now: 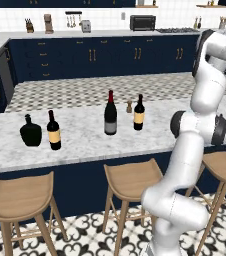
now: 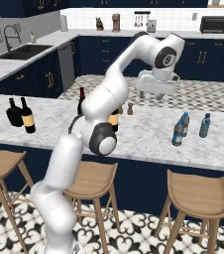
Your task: Move the plastic bottles in the middle to the plastics group, and the glass bottles in the middle to the glass group.
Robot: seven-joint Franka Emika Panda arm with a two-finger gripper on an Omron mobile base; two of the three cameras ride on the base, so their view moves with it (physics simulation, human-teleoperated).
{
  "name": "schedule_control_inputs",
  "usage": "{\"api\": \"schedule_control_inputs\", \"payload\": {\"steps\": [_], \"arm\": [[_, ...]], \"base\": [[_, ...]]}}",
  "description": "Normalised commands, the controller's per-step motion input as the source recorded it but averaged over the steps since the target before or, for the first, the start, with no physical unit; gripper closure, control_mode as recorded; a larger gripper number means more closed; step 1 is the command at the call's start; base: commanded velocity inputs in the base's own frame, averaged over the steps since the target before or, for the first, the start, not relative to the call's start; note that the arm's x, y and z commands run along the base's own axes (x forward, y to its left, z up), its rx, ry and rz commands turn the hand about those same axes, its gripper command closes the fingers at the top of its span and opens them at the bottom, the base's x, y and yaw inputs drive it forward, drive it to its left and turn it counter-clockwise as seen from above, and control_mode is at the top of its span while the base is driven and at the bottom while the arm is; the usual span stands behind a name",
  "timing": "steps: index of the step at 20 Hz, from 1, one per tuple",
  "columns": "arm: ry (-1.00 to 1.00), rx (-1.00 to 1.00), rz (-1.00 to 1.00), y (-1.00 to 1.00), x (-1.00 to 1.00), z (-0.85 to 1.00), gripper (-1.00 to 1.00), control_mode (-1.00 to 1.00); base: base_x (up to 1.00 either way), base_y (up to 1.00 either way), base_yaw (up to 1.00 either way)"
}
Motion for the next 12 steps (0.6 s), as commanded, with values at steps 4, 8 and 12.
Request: {"api": "schedule_control_inputs", "payload": {"steps": [4, 8, 12], "arm": [[-0.28, -0.18, -0.1, 1.0, -0.56, -0.25, -1.0, -1.0], [-0.29, -0.22, -0.12, 1.0, -0.62, 0.0, -1.0, -1.0], [-0.24, -0.24, -0.16, 1.0, -0.5, 0.0, -1.0, -1.0]], "base": [[0.0, 0.0, 0.0], [0.0, 0.0, 0.0], [0.0, 0.0, 0.0]]}}
